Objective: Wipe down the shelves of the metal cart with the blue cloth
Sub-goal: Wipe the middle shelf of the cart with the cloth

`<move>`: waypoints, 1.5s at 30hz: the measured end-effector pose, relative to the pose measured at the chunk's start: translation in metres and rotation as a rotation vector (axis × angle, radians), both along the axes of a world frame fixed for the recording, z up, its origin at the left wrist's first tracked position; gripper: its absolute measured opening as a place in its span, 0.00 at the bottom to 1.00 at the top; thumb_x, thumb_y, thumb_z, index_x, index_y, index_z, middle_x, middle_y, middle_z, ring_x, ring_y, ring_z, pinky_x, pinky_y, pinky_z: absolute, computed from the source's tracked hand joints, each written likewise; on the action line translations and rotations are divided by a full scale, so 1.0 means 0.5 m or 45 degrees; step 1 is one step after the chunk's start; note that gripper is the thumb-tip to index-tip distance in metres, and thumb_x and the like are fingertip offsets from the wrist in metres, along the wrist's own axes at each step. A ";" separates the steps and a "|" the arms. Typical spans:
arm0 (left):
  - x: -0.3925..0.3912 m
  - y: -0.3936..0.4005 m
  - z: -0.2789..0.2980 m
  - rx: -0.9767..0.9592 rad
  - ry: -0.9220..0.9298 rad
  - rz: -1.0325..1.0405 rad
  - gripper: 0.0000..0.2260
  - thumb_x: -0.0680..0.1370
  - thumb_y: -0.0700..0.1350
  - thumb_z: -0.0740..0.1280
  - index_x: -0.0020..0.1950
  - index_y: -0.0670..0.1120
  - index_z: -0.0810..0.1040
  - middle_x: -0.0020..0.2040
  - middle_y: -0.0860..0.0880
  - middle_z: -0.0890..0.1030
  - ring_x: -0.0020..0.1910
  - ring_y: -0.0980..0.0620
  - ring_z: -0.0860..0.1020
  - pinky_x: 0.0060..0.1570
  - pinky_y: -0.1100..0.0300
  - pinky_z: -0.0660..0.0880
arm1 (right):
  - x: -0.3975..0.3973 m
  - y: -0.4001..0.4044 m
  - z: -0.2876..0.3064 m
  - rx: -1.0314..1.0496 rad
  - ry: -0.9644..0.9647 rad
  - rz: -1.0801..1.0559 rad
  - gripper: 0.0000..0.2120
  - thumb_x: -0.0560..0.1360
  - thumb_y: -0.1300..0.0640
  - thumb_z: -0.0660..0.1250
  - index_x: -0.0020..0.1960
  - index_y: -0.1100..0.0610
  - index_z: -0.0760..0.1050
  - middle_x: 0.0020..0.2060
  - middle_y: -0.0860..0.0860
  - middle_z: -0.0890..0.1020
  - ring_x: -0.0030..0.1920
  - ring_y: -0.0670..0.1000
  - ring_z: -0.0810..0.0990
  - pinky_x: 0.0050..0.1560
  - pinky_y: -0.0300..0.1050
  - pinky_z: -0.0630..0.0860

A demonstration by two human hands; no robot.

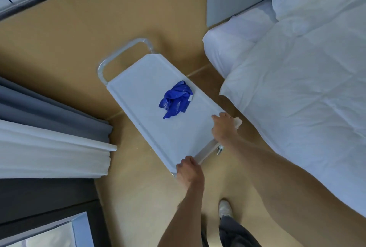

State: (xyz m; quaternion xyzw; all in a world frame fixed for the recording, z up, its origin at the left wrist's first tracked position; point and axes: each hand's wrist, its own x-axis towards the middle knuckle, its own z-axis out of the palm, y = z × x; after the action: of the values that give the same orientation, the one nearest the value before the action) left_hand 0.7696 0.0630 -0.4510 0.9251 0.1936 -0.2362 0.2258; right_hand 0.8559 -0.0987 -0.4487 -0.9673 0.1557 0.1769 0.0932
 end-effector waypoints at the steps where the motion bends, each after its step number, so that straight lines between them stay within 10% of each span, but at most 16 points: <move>1: -0.012 -0.020 0.000 -0.060 -0.014 0.027 0.13 0.79 0.42 0.56 0.50 0.52 0.80 0.46 0.50 0.81 0.51 0.46 0.77 0.44 0.57 0.71 | 0.012 0.001 0.009 0.033 -0.040 0.034 0.17 0.81 0.55 0.61 0.68 0.56 0.70 0.64 0.57 0.75 0.66 0.57 0.72 0.68 0.51 0.69; 6: 0.023 -0.018 0.002 -0.494 -0.005 0.132 0.18 0.73 0.31 0.58 0.53 0.46 0.82 0.49 0.50 0.81 0.51 0.46 0.79 0.49 0.59 0.76 | 0.033 0.043 0.015 0.152 0.035 0.161 0.16 0.80 0.56 0.62 0.66 0.57 0.71 0.60 0.56 0.75 0.59 0.55 0.76 0.59 0.47 0.73; 13: 0.157 0.144 -0.033 0.071 0.126 -0.053 0.21 0.76 0.37 0.61 0.68 0.48 0.71 0.63 0.46 0.73 0.60 0.45 0.76 0.54 0.56 0.74 | 0.076 0.129 -0.077 0.405 0.247 -0.045 0.28 0.78 0.60 0.59 0.76 0.51 0.58 0.66 0.58 0.65 0.61 0.60 0.72 0.58 0.52 0.74; 19: 0.323 0.204 -0.095 0.352 0.195 -0.419 0.32 0.74 0.43 0.69 0.75 0.51 0.59 0.73 0.40 0.56 0.72 0.42 0.59 0.63 0.54 0.68 | 0.275 0.203 -0.134 0.445 0.070 -0.189 0.33 0.80 0.44 0.60 0.79 0.44 0.47 0.76 0.61 0.52 0.73 0.64 0.59 0.64 0.62 0.71; 24: 0.443 0.175 -0.202 0.355 0.396 -0.551 0.56 0.67 0.57 0.76 0.78 0.56 0.36 0.74 0.33 0.31 0.76 0.34 0.36 0.72 0.43 0.56 | 0.420 0.238 -0.205 0.420 0.214 -0.288 0.43 0.73 0.29 0.60 0.79 0.40 0.40 0.77 0.64 0.43 0.77 0.66 0.45 0.70 0.67 0.61; 29: 0.495 0.161 -0.266 0.301 0.380 -0.461 0.59 0.66 0.59 0.77 0.77 0.57 0.31 0.69 0.30 0.23 0.73 0.30 0.32 0.70 0.47 0.63 | 0.511 0.286 -0.268 0.120 0.265 -0.187 0.45 0.74 0.36 0.67 0.78 0.38 0.38 0.75 0.69 0.39 0.76 0.70 0.40 0.69 0.71 0.56; 36: 0.669 0.155 -0.277 0.213 0.291 -0.328 0.59 0.66 0.60 0.77 0.77 0.59 0.32 0.70 0.32 0.24 0.74 0.32 0.31 0.69 0.49 0.61 | 0.709 0.258 -0.253 0.129 0.083 -0.117 0.44 0.73 0.59 0.71 0.79 0.43 0.49 0.66 0.62 0.66 0.60 0.60 0.73 0.60 0.54 0.71; 45: 0.857 0.115 -0.284 0.189 0.217 -0.205 0.57 0.66 0.63 0.76 0.77 0.58 0.34 0.71 0.30 0.27 0.74 0.30 0.34 0.67 0.49 0.66 | 0.634 0.227 -0.274 0.242 -0.189 -0.361 0.46 0.65 0.59 0.77 0.74 0.44 0.55 0.58 0.59 0.72 0.51 0.59 0.76 0.50 0.55 0.78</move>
State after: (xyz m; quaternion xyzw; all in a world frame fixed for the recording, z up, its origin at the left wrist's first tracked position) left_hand 1.1980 0.1205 -0.5928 0.9284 0.1540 -0.3164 0.1196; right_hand 1.1730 0.0147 -0.5855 -0.9329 0.2659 0.1042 0.2194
